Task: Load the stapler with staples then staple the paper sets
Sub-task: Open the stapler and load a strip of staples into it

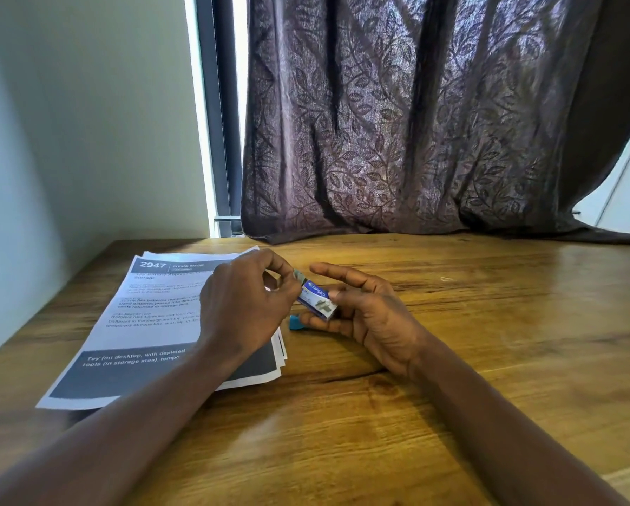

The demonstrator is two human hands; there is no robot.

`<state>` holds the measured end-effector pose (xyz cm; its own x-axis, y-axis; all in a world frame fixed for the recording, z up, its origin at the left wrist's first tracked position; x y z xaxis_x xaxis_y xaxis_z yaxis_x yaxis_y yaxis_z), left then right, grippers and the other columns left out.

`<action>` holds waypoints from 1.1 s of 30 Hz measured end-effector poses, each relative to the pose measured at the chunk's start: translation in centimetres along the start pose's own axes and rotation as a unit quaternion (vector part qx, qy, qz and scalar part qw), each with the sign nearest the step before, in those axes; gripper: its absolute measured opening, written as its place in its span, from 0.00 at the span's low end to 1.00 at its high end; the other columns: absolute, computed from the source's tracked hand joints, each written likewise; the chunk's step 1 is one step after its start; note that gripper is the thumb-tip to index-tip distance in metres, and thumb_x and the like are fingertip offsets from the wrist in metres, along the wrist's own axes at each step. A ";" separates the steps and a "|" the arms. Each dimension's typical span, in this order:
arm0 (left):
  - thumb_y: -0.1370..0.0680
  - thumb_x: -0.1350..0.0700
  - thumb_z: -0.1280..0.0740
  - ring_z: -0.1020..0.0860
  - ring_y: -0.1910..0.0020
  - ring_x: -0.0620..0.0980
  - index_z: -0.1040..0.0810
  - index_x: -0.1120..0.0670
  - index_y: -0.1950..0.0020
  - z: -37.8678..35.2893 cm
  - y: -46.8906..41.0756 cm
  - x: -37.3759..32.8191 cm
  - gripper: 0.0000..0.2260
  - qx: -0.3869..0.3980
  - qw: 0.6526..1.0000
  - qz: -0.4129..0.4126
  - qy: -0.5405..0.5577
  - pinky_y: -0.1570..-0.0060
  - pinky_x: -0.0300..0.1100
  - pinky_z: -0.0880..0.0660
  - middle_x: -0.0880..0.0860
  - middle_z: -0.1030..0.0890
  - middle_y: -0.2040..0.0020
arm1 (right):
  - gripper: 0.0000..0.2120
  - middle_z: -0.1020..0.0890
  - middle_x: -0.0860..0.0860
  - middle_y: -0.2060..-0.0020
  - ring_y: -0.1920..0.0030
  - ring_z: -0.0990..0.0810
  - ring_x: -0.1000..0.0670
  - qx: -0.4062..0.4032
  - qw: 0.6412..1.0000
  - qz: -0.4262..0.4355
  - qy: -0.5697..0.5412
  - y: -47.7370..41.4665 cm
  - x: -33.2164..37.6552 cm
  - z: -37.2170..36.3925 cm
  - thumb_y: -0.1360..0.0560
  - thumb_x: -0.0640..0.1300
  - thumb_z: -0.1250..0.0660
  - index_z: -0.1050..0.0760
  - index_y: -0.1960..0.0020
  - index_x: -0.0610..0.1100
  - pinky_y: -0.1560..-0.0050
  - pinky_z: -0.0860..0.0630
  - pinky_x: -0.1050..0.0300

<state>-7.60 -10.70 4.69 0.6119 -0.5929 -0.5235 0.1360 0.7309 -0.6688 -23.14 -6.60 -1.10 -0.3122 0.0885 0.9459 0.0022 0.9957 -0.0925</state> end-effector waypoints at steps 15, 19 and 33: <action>0.27 0.53 0.23 0.19 0.59 0.35 0.15 0.49 0.57 -0.9 0.3 -0.3 0.03 0.029 0.996 -0.021 0.076 0.65 0.26 0.27 0.40 0.18 0.64 | 0.16 0.16 0.41 0.42 0.51 0.13 0.43 -0.042 0.987 0.055 0.148 0.2 1.0 0.3 0.18 0.28 0.43 0.16 0.45 0.37 0.55 0.15 0.56; 0.28 0.52 0.23 0.19 0.60 0.36 0.16 0.49 0.58 -0.8 0.2 -0.3 0.03 0.022 0.996 -0.021 0.086 0.68 0.27 0.27 0.41 0.18 0.65 | 0.16 0.15 0.41 0.44 0.50 0.13 0.43 -0.041 0.987 0.060 0.140 0.2 1.1 0.2 0.18 0.28 0.42 0.16 0.45 0.37 0.56 0.15 0.56; 0.25 0.58 0.26 0.17 0.63 0.42 0.16 0.53 0.58 -1.3 -0.1 2.0 0.02 0.001 0.976 0.071 0.204 0.62 0.36 0.20 0.46 0.16 0.64 | 0.15 0.13 0.37 0.53 0.58 0.13 0.42 -0.033 0.993 0.032 0.113 0.2 0.8 0.3 0.18 0.29 0.44 0.18 0.44 0.34 0.62 0.17 0.60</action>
<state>-7.40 -12.41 3.04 0.2635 -0.5700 -0.7782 0.0735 0.8163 -0.5730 -23.68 -6.33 -0.48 -0.0880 0.1485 0.9850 0.0796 0.9867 -0.1416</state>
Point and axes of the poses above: each hand's wrist, its own y-axis away from the middle knuckle, its own z-axis out of the back of the hand, x = y × z, the point moved 10 cm from there along -y, towards the middle knuckle
